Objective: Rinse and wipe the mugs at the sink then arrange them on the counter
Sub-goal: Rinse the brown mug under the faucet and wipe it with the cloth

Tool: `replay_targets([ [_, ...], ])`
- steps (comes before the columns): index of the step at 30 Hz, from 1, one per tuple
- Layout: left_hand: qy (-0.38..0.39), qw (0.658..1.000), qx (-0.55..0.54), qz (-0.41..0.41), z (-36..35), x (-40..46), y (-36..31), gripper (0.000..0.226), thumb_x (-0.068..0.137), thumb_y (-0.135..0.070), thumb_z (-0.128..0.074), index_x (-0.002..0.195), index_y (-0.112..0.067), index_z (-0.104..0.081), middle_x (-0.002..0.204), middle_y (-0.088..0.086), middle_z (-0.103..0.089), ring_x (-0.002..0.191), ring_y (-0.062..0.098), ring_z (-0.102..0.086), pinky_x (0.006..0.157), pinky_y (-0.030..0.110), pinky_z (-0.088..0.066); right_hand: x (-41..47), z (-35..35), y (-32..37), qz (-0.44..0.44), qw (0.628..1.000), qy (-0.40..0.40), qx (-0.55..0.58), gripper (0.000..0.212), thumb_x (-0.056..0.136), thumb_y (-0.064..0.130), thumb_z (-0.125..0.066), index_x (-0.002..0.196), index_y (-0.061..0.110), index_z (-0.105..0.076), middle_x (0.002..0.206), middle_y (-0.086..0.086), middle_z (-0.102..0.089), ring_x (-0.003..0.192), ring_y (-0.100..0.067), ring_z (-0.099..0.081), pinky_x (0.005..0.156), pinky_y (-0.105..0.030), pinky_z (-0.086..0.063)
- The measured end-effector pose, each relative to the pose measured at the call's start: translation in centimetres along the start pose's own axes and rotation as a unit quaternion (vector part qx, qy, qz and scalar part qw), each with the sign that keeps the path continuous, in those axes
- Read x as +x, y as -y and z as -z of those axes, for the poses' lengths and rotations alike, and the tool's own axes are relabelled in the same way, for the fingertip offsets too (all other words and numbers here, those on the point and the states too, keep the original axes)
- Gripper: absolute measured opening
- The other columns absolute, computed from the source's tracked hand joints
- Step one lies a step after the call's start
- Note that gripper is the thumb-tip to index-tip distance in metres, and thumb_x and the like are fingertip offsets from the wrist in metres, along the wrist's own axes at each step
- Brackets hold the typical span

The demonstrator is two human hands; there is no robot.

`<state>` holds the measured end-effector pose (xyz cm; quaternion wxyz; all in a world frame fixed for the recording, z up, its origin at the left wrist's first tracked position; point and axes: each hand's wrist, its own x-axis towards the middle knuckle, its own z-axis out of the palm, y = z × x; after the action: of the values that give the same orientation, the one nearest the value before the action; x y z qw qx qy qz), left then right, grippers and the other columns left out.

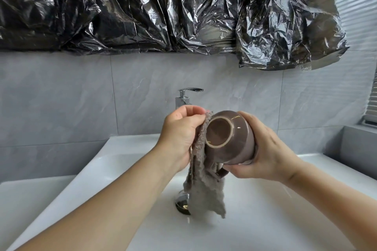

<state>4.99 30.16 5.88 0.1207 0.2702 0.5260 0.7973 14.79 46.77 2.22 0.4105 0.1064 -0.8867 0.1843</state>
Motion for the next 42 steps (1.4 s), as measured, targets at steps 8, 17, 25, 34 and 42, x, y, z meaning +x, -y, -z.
replay_targets([
  [8,0.024,0.988,0.125,-0.093,0.0,-0.1,0.6,0.021,0.087,-0.007,-0.066,0.102,-0.021,-0.07,0.104,0.003,-0.073,0.097,0.015,-0.068,0.096,0.035,-0.054,0.1,0.4,-0.1,-0.047,0.998,-0.037,0.033,0.099,0.05,0.052,-0.082,0.137,0.019,-0.047,0.129,0.017,-0.057,0.117,0.004,-0.056,0.096,-0.01,-0.041],
  [17,0.008,0.996,0.071,-0.056,0.2,-0.1,0.9,0.016,0.083,0.001,-0.072,0.085,-0.014,-0.076,0.089,0.02,-0.073,0.077,0.026,-0.068,0.085,0.046,-0.057,0.0,0.3,-0.5,-0.079,0.996,-0.034,0.028,0.1,0.048,0.05,-0.081,0.137,0.021,-0.046,0.127,0.015,-0.058,0.118,0.0,-0.056,0.095,-0.018,-0.045],
  [25,0.029,0.991,0.084,-0.099,0.0,-0.4,0.9,0.018,0.083,0.004,-0.07,0.087,-0.012,-0.076,0.085,0.015,-0.075,0.074,0.017,-0.067,0.07,0.025,-0.057,0.0,0.4,-0.4,-0.111,0.988,-0.091,0.058,0.093,0.048,0.052,-0.081,0.132,0.028,-0.047,0.121,0.024,-0.057,0.111,0.012,-0.054,0.087,-0.002,-0.038],
  [34,-0.016,0.965,0.172,-0.196,-0.2,-1.0,2.1,0.022,0.083,-0.008,-0.075,0.081,-0.029,-0.078,0.07,0.002,-0.073,0.062,0.015,-0.064,0.058,0.032,-0.056,0.1,0.3,-0.4,-0.164,0.981,-0.081,0.058,0.081,0.049,0.043,-0.085,0.122,0.038,-0.049,0.109,0.022,-0.063,0.102,0.006,-0.061,0.075,-0.012,-0.05],
  [42,0.018,0.905,0.249,-0.345,-0.5,-1.7,2.4,0.023,0.08,0.001,-0.075,0.084,-0.022,-0.079,0.089,-0.011,-0.075,0.089,0.006,-0.07,0.08,0.027,-0.057,0.1,0.2,-0.5,-0.184,0.979,-0.074,0.048,0.088,0.047,0.052,-0.081,0.127,0.034,-0.051,0.11,0.022,-0.063,0.102,0.008,-0.06,0.073,-0.012,-0.049],
])
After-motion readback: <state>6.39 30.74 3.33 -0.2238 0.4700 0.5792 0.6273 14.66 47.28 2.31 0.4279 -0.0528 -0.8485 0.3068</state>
